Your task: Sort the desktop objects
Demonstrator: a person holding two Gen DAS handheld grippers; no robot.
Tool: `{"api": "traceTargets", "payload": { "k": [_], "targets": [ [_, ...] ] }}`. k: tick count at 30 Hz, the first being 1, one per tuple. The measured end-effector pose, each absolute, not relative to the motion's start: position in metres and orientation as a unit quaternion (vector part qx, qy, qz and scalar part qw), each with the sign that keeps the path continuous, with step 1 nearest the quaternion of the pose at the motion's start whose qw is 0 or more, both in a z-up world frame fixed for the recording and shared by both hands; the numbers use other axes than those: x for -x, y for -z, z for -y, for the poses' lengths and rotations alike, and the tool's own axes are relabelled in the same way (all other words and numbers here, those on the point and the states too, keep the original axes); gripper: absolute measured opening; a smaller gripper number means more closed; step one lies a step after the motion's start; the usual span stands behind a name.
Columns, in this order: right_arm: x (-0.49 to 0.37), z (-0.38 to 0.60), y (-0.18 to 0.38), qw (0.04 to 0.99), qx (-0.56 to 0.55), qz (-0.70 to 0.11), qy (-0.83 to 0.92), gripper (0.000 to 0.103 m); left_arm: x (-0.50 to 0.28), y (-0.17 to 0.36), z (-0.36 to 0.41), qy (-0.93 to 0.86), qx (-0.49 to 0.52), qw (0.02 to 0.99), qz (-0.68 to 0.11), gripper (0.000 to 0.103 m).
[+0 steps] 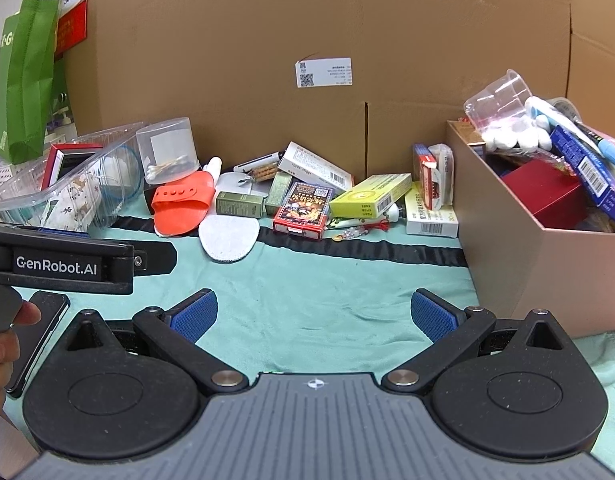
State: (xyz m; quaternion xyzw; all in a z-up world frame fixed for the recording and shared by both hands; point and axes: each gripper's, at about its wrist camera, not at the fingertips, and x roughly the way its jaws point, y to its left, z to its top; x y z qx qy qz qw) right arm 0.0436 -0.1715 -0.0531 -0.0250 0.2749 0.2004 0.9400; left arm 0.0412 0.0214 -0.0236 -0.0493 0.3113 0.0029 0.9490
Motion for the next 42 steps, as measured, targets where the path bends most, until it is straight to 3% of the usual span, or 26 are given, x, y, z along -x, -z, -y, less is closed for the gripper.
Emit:
{"api": "traceTargets", "payload": {
  "k": [25,42],
  "targets": [
    [-0.121,0.104,0.090,0.885,0.051,-0.334,-0.319,0.102,-0.125,0.056,-0.096,-0.069,0.075,0.937,-0.335,0.101],
    [-0.182,0.044,0.109,0.868,0.071,-0.335,-0.360,0.085,-0.210,0.086,-0.119,-0.109,0.080,0.921,-0.365,0.101]
  ]
}}
